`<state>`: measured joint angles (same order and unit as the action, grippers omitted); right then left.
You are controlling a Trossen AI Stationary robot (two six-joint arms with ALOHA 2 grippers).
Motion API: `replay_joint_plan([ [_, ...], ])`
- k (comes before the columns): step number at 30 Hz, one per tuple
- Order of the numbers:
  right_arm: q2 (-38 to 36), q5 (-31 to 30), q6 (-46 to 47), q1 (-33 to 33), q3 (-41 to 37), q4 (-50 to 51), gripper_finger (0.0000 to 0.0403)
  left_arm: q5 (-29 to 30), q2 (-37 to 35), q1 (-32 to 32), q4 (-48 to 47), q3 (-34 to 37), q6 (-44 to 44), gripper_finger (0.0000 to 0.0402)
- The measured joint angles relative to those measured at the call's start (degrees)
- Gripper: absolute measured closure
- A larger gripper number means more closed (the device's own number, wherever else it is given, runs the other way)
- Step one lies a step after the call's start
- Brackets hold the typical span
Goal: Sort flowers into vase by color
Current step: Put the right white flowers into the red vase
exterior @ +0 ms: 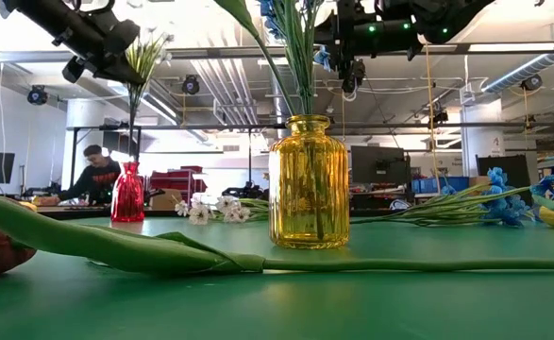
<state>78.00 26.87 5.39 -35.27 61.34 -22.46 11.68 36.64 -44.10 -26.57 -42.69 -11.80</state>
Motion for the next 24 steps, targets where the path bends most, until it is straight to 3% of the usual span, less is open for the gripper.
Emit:
replay_joint_plan([
  [9, 0.0, 0.0, 0.0, 0.0, 0.0, 0.0, 0.0170, 0.0, 0.0, 0.0, -1.5, 0.7, -2.3, 0.0384],
  [24, 0.0, 0.0, 0.1, 0.0, 0.0, 2.7, 0.0170, -0.2, -0.9, 0.0, -8.8, -1.5, -0.7, 0.0237],
])
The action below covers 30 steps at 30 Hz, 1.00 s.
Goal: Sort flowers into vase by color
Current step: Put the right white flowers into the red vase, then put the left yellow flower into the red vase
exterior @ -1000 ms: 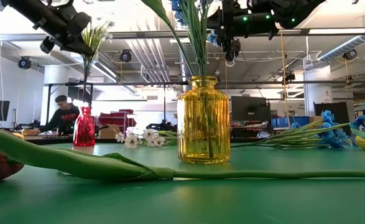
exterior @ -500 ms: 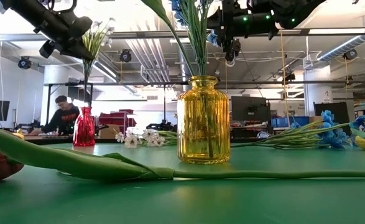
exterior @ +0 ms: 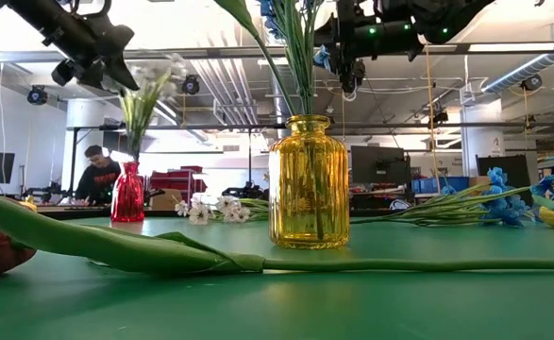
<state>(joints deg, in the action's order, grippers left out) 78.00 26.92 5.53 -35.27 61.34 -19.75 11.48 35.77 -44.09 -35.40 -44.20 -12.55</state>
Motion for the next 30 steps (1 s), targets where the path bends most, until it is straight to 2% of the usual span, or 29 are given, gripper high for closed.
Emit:
replay_joint_plan([
  [6, 0.0, 0.0, 0.0, 0.0, 0.0, 3.7, 0.0170, 0.0, -0.2, 0.0, -6.3, -3.5, 0.0, 0.0203],
  [11, -0.2, 0.0, 1.0, 0.0, 0.0, 6.4, 0.0170, 0.0, -0.4, 0.0, -8.9, -6.9, 0.0, 0.0198],
  [15, -1.7, 0.0, 1.0, 0.0, 0.0, 13.7, 0.0170, -0.6, -1.6, 0.2, -10.1, -9.0, -0.4, 0.0199],
  [25, -4.8, 0.0, 0.9, 1.2, 0.0, 37.9, 0.0170, -15.2, -5.1, 2.8, -10.7, -7.5, -4.9, 0.0199],
  [30, -4.8, 0.0, 0.4, 3.2, 0.0, 45.7, 0.0170, -16.9, -4.3, 7.0, -9.5, -6.6, -6.0, 0.0199],
])
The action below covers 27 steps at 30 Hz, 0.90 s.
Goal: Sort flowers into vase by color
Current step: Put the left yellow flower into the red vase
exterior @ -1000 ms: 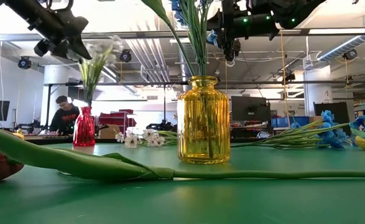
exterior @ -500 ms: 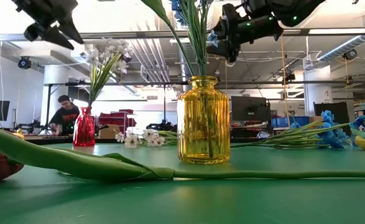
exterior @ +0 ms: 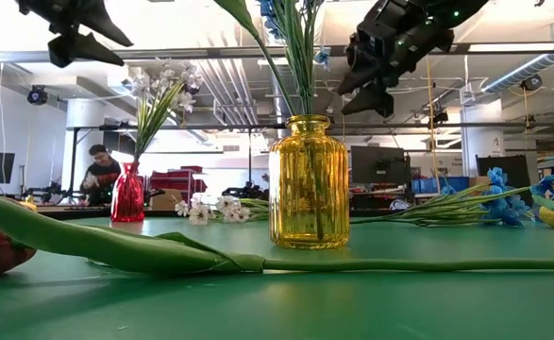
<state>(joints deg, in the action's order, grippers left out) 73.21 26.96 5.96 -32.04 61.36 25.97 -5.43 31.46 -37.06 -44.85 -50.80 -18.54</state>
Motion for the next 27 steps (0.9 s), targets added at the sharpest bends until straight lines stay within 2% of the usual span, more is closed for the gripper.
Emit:
replay_joint_plan([
  [5, 0.0, 0.0, 0.0, 1.7, 0.0, 2.1, 0.0170, -0.1, 2.5, 5.1, 0.8, 0.1, -0.8, 0.0199],
  [8, 0.0, 0.0, -0.1, 1.8, 0.0, 3.4, 0.0170, -0.1, 3.9, 8.4, -3.2, -0.5, -4.4, 0.0199],
  [17, 0.0, -0.1, -2.7, 1.8, 0.0, 3.6, 0.0170, 0.3, 6.7, 16.6, -18.2, -0.3, -22.3, 0.0199],
  [27, 0.0, -0.1, -4.6, 1.8, 0.0, 3.5, 0.0170, 0.3, 12.9, 31.3, -18.3, 7.3, -39.7, 0.0199],
])
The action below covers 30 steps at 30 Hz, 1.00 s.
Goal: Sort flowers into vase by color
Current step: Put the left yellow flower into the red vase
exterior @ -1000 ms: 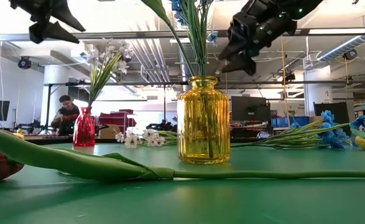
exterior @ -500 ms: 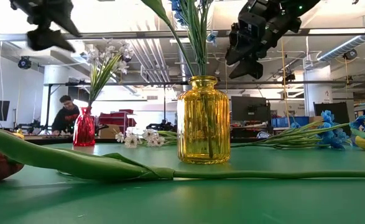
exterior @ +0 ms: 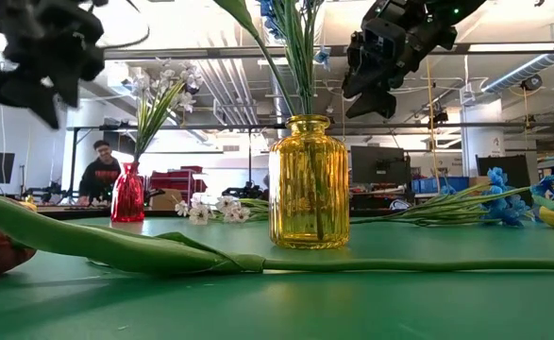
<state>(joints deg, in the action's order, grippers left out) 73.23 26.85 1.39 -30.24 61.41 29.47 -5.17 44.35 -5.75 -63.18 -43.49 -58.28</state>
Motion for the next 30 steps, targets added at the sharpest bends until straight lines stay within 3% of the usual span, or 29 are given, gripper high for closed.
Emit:
replay_joint_plan([
  [5, 0.0, 0.0, -0.4, 0.0, 0.0, 0.0, 0.0170, 2.0, 4.1, 6.9, 0.1, 3.6, -7.9, 0.0199],
  [13, 0.0, 0.0, -0.6, 0.0, 0.0, 0.0, 0.0170, 2.6, 11.2, 12.8, 0.1, 5.9, -15.2, 0.0199],
  [30, 0.0, 0.1, -0.4, 0.4, 0.0, 0.3, 0.0170, 3.2, 32.1, 14.2, 0.3, 6.1, -16.6, 0.0200],
])
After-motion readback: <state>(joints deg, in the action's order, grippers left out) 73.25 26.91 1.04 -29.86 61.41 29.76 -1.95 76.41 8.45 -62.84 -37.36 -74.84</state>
